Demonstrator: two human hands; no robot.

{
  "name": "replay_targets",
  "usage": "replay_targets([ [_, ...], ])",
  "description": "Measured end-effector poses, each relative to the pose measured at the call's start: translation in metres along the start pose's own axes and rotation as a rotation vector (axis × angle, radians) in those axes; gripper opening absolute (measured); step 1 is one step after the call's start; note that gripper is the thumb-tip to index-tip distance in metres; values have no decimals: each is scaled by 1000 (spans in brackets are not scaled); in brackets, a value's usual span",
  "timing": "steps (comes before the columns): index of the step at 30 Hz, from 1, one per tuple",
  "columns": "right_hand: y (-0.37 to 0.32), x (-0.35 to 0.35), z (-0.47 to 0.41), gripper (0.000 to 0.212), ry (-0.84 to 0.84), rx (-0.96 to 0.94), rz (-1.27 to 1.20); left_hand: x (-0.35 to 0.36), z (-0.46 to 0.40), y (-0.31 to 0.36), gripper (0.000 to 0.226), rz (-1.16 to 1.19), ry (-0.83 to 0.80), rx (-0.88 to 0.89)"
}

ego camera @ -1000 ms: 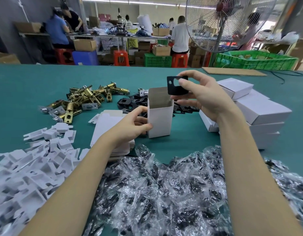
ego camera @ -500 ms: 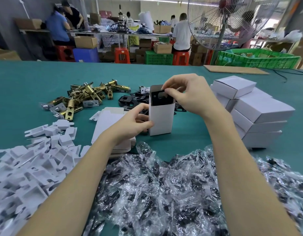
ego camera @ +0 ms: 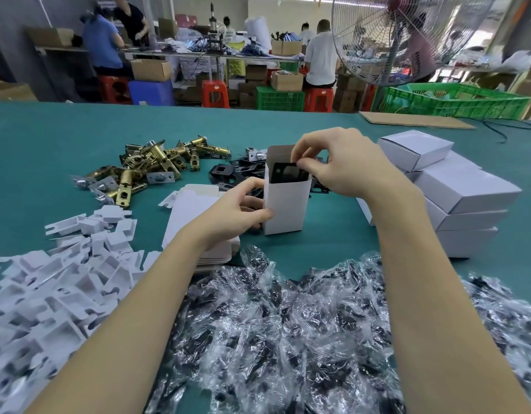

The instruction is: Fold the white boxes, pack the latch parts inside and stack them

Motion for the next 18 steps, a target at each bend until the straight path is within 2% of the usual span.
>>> replay_targets([
  [6, 8, 5, -1, 15, 101, 64, -57, 2, 1, 4, 37, 80, -40, -39],
  [12, 10, 3, -3, 13, 66, 64, -142, 7, 4, 5, 41, 102, -111, -59],
  [18, 2, 15, 4, 15, -129, 22, -42, 9, 4, 5, 42, 103, -131, -55],
])
Point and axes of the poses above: each hand's wrist, its own z-axis away from the middle knuckle, its own x-axis out of the palm, y = z × x, the point moved 8 cm from there along -z, towards the middle knuckle, and after that the axes turned 14 degrees about x, right-handed, at the moved point
